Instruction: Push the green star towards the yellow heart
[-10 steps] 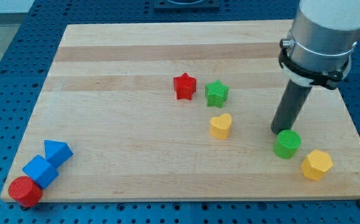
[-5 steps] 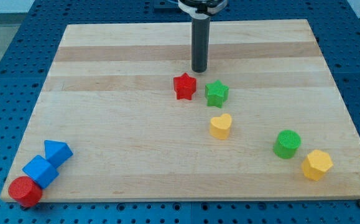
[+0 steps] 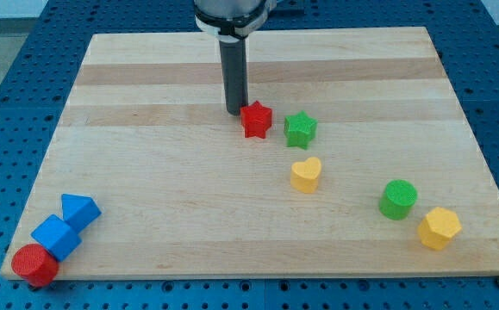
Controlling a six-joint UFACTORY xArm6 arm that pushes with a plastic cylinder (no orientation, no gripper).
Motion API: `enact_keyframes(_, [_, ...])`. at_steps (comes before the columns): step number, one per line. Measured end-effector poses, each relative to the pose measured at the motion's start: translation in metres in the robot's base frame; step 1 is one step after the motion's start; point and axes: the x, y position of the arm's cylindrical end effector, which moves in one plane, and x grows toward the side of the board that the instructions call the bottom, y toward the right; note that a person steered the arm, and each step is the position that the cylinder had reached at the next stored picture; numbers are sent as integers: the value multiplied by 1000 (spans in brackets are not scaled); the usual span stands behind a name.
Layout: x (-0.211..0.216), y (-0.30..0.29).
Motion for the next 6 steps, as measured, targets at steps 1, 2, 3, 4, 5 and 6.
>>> enact_keyframes(1, [6, 13])
enact_keyframes(2, [20, 45])
enact_keyframes(3, [35, 91])
enact_keyframes(4, [55, 129])
enact_keyframes(5, [78, 165])
enact_keyframes(6, [90, 188])
